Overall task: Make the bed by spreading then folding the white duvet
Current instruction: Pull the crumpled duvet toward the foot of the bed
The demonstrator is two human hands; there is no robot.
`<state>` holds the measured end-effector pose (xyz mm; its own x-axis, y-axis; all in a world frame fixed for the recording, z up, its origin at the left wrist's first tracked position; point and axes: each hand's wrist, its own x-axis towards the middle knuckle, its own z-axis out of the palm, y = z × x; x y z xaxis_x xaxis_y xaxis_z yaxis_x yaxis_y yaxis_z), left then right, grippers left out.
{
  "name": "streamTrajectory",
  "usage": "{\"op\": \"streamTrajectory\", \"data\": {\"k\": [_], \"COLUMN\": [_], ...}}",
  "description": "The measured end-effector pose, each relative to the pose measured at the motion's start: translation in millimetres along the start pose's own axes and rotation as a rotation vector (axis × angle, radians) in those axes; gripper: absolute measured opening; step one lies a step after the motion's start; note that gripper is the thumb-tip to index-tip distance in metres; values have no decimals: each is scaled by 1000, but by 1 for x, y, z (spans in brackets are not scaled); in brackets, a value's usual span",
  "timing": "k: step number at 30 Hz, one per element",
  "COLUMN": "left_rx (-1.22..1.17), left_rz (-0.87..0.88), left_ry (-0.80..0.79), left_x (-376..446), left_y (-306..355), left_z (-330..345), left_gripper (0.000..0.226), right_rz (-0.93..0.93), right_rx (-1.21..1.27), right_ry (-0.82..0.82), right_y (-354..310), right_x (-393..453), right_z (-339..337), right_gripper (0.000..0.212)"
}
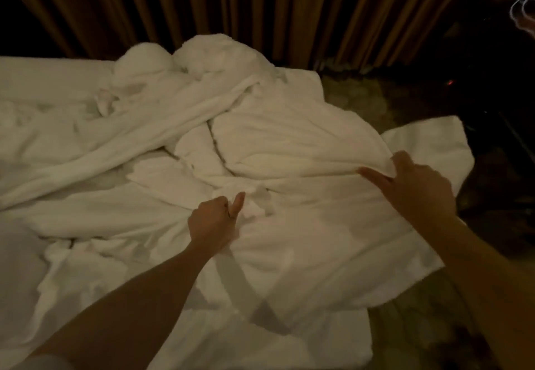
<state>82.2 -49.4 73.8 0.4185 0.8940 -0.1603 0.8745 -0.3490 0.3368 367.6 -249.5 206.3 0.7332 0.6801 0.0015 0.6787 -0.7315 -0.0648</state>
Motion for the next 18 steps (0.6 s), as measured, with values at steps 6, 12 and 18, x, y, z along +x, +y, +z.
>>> {"op": "streamTrajectory", "data": {"k": [6, 12, 18], "left_rx": [20, -51, -60], "left_rz": [-23, -51, -126], "left_ry": [-303, -333, -221], "left_x": [-67, -93, -96], "left_y": [-12, -41, -109], "left_z": [64, 70, 17], "left_gripper": [102, 82, 74], "right_rz": [283, 105, -26], "right_rx": [58, 223, 210], "right_ry": [-255, -463, -493], "right_y": [35, -42, -136], "right_x": [-70, -139, -186], "right_z": [128, 192, 180], "right_gripper": [112, 118, 127]}}
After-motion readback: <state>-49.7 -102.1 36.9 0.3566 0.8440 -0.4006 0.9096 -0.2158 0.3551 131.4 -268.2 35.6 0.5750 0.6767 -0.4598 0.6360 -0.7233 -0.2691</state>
